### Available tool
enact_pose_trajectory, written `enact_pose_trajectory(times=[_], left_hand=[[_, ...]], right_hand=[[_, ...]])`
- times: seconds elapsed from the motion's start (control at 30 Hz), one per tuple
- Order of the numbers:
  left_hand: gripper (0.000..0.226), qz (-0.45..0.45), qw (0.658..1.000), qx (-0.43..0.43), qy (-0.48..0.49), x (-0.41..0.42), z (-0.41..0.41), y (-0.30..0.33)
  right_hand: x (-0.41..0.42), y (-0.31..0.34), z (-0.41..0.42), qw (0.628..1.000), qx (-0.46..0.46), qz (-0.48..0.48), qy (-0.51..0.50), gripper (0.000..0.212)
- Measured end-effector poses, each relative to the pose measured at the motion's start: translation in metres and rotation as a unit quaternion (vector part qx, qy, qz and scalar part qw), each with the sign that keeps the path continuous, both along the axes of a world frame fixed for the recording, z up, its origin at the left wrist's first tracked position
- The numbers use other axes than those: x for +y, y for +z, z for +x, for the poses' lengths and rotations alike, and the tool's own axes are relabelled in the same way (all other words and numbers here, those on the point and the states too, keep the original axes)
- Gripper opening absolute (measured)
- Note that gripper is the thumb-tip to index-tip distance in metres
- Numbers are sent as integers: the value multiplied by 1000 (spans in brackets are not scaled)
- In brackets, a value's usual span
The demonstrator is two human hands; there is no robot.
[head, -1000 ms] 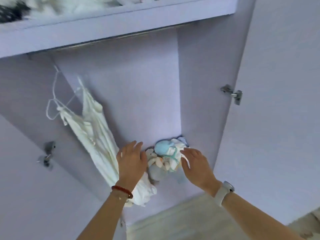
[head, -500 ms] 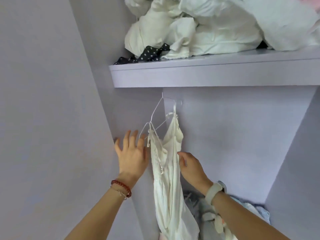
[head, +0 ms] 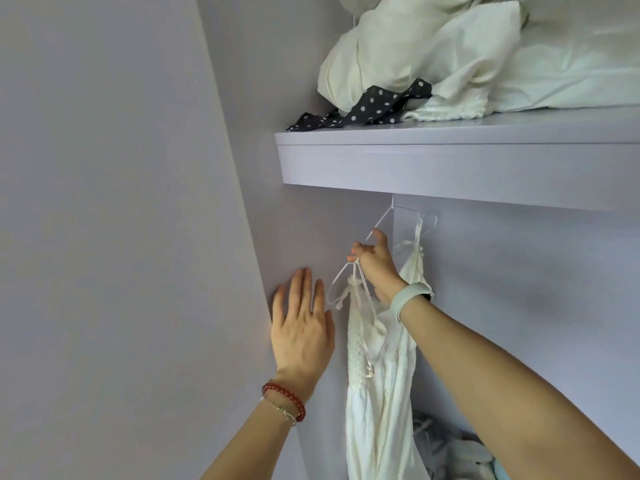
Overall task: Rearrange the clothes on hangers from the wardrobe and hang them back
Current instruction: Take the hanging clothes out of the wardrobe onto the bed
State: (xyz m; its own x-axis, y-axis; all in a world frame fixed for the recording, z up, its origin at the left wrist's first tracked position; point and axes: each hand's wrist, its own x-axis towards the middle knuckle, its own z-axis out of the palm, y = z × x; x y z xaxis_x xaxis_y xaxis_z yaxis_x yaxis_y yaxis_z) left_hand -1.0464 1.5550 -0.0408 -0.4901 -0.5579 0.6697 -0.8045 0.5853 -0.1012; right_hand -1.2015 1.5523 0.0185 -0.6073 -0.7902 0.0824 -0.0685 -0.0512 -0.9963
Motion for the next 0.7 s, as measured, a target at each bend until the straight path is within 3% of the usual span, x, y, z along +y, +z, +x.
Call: enact_pose_trajectory(times=[0.1, 0.2, 0.37, 0.53, 0.7], left_hand=[[47, -17, 1000, 5, 8, -3, -1, 0], [45, -25, 999, 23, 5, -3, -1, -2], [37, -46, 998, 45, -15, -4, -1, -4], [24, -45, 996, 77, -25, -5, -2, -1], [31, -27, 992, 104, -59, -2, -1, -1]], right_hand=[[-1, -8, -3, 989, -18, -23, -147, 34], [12, -11, -18, 970, 80, 10, -228, 24], [40, -12, -42, 954, 214, -3, -212, 28], [68, -11, -47, 945, 261, -43, -193, 22], [127, -56, -44, 924, 335, -8, -187, 27]])
